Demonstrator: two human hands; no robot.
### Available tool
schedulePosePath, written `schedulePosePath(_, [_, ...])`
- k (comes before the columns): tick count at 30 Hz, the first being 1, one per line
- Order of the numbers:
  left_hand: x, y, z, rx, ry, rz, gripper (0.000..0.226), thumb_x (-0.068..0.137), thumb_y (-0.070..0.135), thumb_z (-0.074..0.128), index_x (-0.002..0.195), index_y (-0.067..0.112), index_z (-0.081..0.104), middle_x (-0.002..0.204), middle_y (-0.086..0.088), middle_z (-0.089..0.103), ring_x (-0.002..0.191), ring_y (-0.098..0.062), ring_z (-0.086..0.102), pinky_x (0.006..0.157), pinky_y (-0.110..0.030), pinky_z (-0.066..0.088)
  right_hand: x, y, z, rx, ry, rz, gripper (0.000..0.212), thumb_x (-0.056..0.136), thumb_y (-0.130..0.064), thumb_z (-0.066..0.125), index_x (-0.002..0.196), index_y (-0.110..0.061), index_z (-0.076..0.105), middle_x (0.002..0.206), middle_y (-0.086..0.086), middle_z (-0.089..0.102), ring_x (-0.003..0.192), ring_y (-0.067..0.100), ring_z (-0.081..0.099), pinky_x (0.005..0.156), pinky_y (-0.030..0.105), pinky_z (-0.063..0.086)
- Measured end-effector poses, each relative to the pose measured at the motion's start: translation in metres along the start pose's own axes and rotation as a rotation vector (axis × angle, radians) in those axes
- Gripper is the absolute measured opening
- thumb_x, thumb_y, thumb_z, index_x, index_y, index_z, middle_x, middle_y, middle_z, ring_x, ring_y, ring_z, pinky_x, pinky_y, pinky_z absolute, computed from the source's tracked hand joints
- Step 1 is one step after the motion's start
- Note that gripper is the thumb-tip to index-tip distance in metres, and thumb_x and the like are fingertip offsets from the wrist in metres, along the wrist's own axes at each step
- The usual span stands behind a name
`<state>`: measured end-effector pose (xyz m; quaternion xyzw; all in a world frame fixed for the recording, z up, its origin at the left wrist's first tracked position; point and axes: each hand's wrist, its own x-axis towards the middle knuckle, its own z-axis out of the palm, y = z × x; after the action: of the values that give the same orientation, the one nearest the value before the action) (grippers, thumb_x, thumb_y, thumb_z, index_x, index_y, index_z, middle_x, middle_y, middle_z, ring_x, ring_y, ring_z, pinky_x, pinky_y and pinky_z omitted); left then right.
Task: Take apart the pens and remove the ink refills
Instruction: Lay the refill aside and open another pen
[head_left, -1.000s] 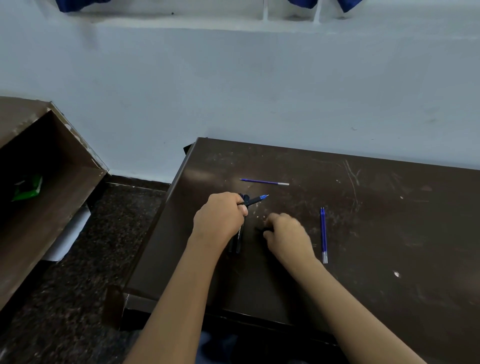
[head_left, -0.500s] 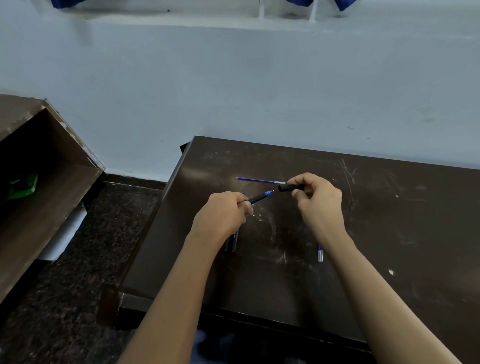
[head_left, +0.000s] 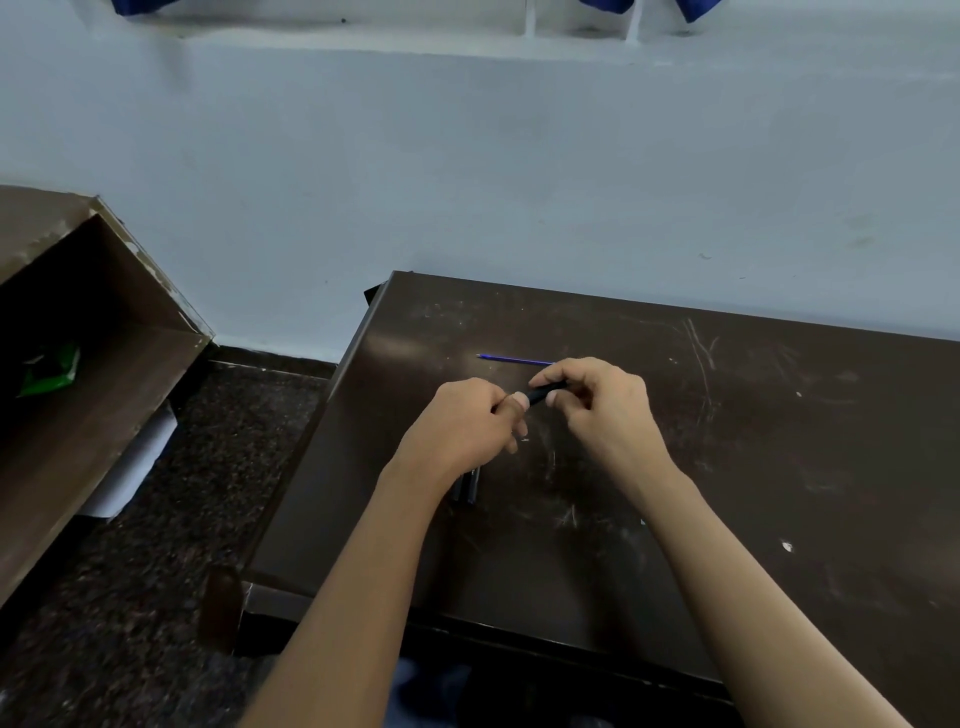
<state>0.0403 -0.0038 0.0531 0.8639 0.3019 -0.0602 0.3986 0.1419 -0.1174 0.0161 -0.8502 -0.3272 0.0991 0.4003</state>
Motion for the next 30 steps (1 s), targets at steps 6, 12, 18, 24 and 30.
schedulePosePath(6, [-0.002, 0.005, 0.004, -0.023, 0.100, -0.005, 0.033, 0.096, 0.035, 0.047, 0.086, 0.018, 0.073, 0.080, 0.000, 0.071, 0.075, -0.011, 0.063, 0.068, -0.023, 0.043, -0.001, -0.002, 0.000, 0.063, 0.025, -0.088, 0.028, 0.083, 0.006, 0.058, 0.090, -0.016, 0.074, 0.093, -0.005, 0.066, 0.082, -0.005, 0.056, 0.074, -0.003, 0.037])
schedulePosePath(12, [-0.001, 0.006, 0.009, -0.037, 0.098, -0.024, 0.034, 0.096, 0.035, 0.048, 0.081, 0.018, 0.074, 0.081, -0.003, 0.072, 0.073, -0.012, 0.063, 0.065, -0.022, 0.045, -0.004, -0.001, -0.001, 0.046, -0.020, -0.103, 0.030, 0.084, 0.008, 0.054, 0.089, -0.016, 0.072, 0.094, -0.006, 0.064, 0.088, 0.005, 0.057, 0.075, 0.000, 0.038])
schedulePosePath(18, [-0.003, 0.008, 0.009, -0.123, 0.060, -0.040, 0.036, 0.097, 0.034, 0.047, 0.086, 0.015, 0.076, 0.070, 0.006, 0.063, 0.071, -0.004, 0.056, 0.065, -0.019, 0.038, -0.005, -0.002, -0.006, 0.049, -0.053, -0.121, 0.032, 0.084, 0.009, 0.051, 0.088, -0.016, 0.070, 0.094, -0.005, 0.063, 0.086, 0.002, 0.056, 0.072, 0.000, 0.035])
schedulePosePath(24, [-0.003, 0.008, 0.010, -0.189, 0.047, -0.019, 0.035, 0.097, 0.034, 0.047, 0.085, 0.016, 0.075, 0.063, 0.010, 0.060, 0.071, -0.002, 0.055, 0.075, -0.022, 0.039, -0.005, -0.003, -0.011, 0.053, -0.079, -0.105, 0.034, 0.086, 0.005, 0.052, 0.088, -0.023, 0.070, 0.096, -0.008, 0.064, 0.092, 0.006, 0.058, 0.075, 0.004, 0.039])
schedulePosePath(30, [0.003, 0.010, 0.016, -0.497, 0.060, -0.093, 0.029, 0.098, 0.026, 0.041, 0.087, 0.019, 0.067, 0.073, 0.004, 0.062, 0.055, -0.005, 0.045, 0.050, -0.021, 0.036, -0.007, -0.017, -0.011, 0.381, 0.186, 0.270, 0.030, 0.085, -0.024, 0.066, 0.114, -0.027, 0.058, 0.096, -0.009, 0.067, 0.083, 0.007, 0.065, 0.073, 0.016, 0.049])
